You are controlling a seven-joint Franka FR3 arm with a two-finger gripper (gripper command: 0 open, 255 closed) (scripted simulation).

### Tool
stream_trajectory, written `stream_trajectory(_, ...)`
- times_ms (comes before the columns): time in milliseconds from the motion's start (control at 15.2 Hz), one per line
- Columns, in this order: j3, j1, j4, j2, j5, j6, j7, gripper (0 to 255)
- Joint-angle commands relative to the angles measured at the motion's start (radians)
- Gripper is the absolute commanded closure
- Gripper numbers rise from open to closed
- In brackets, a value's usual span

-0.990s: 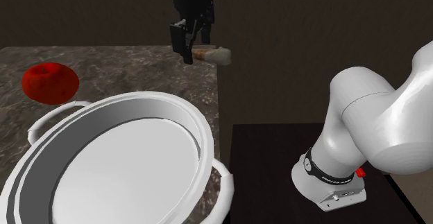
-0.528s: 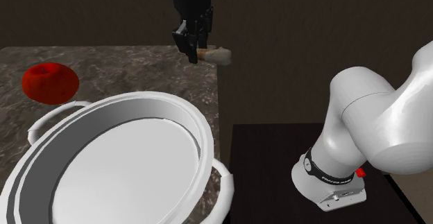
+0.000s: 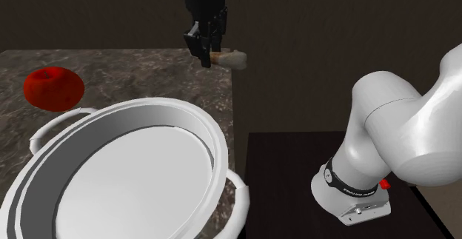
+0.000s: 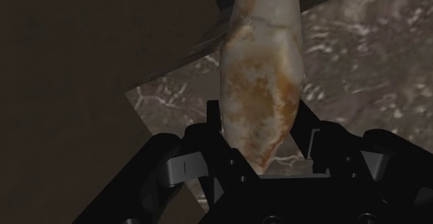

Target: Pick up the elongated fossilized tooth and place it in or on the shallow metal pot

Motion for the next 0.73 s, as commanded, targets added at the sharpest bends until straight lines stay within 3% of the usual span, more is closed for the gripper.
stream_trajectory(0,0.001,0.000,0.013,0.000,0.001,-0.013,-0.002,255)
stream_trajectory(660,0.010,0.004,0.158,0.014,0.011,-0.143,-0.020,255)
